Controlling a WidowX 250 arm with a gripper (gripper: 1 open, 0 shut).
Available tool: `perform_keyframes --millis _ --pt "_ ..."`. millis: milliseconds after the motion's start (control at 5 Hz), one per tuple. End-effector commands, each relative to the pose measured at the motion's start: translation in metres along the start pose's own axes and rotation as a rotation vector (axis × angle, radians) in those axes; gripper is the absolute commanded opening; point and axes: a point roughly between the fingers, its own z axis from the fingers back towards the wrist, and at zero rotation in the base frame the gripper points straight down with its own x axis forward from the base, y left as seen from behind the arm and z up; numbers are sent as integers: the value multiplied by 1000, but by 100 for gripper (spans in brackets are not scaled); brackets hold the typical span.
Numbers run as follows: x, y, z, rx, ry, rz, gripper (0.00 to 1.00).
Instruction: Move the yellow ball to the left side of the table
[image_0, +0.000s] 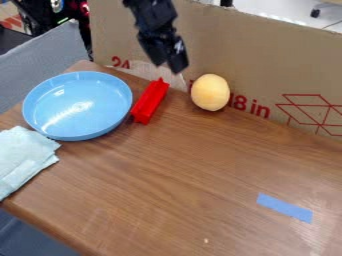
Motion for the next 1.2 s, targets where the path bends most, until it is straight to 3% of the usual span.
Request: perform_keyframes --millis 0,200,400,600,800,1000 --pt "24 0 21 8 -92 -53 100" --pt "43 -3 5 -17 -77 -55 100" --pt "39 10 -11 -33 -60 -45 100" --pt "30 -1 -15 -58 -46 -25 100" --pt "33 -2 -28 -70 -37 -17 100" --pt "29 -14 -22 -86 -55 5 100"
